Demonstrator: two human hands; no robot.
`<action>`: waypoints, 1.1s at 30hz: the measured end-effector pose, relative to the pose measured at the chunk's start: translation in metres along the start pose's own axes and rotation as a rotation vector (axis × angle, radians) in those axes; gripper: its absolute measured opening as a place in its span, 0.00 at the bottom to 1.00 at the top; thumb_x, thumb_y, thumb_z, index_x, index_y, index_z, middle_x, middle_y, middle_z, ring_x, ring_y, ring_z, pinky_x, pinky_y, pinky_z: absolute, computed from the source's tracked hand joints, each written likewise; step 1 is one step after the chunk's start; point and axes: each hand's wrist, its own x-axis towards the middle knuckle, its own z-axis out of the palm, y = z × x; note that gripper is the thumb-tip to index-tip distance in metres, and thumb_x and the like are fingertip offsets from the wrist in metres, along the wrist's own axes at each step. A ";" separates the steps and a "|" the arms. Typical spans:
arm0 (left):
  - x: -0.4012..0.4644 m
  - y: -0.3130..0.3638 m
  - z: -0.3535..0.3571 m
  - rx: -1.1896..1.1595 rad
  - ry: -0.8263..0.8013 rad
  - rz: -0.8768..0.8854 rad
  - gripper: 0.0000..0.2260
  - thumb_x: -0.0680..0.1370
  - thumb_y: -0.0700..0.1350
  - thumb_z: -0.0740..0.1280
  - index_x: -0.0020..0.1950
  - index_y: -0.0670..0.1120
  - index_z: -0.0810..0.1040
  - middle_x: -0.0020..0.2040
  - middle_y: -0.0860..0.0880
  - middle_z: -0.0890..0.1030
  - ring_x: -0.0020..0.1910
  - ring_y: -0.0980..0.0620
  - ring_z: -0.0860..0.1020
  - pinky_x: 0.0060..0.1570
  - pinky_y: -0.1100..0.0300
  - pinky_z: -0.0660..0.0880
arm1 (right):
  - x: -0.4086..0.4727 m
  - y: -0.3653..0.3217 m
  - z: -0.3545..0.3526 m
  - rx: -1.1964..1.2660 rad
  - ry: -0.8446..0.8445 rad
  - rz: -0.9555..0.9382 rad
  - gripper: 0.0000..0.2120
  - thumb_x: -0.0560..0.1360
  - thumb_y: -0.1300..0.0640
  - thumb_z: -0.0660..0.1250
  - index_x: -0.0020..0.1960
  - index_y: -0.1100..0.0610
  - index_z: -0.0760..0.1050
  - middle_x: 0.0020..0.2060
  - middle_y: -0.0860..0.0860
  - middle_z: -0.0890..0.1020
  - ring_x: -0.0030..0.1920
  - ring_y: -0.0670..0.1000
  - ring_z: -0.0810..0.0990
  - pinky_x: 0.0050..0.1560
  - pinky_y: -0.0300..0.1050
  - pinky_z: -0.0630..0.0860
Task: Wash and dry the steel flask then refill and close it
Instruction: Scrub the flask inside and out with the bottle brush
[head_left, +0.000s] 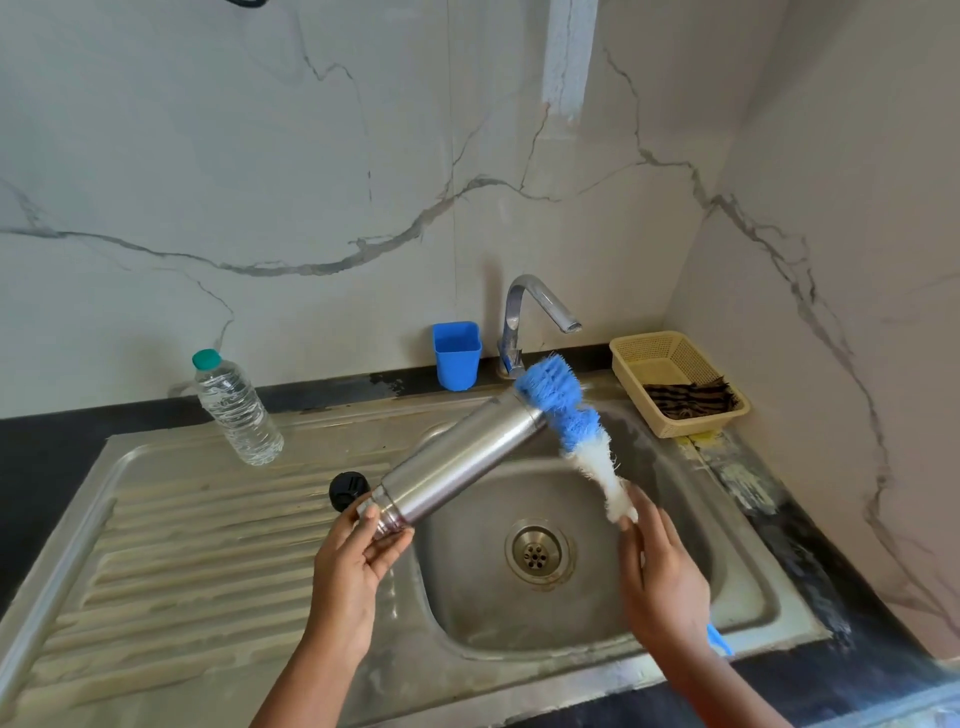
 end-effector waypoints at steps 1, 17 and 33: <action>0.000 0.001 0.000 -0.036 -0.002 -0.013 0.08 0.80 0.40 0.63 0.58 0.42 0.78 0.50 0.43 0.83 0.47 0.48 0.84 0.45 0.59 0.83 | -0.005 0.000 -0.001 0.026 0.020 -0.035 0.19 0.81 0.49 0.54 0.71 0.43 0.69 0.57 0.43 0.78 0.47 0.51 0.81 0.35 0.46 0.76; 0.011 -0.003 -0.015 -0.206 -0.003 -0.115 0.08 0.82 0.42 0.61 0.55 0.42 0.78 0.47 0.43 0.83 0.43 0.50 0.84 0.41 0.60 0.82 | -0.006 -0.003 -0.009 0.107 -0.056 -0.079 0.20 0.79 0.41 0.48 0.68 0.37 0.68 0.56 0.35 0.78 0.52 0.41 0.78 0.42 0.45 0.77; 0.013 0.004 -0.033 -0.082 -0.023 -0.065 0.15 0.83 0.39 0.58 0.45 0.45 0.82 0.42 0.45 0.84 0.37 0.52 0.84 0.38 0.62 0.82 | 0.009 0.003 -0.009 0.238 -0.289 0.181 0.16 0.73 0.45 0.50 0.52 0.27 0.70 0.35 0.41 0.79 0.37 0.45 0.78 0.38 0.48 0.73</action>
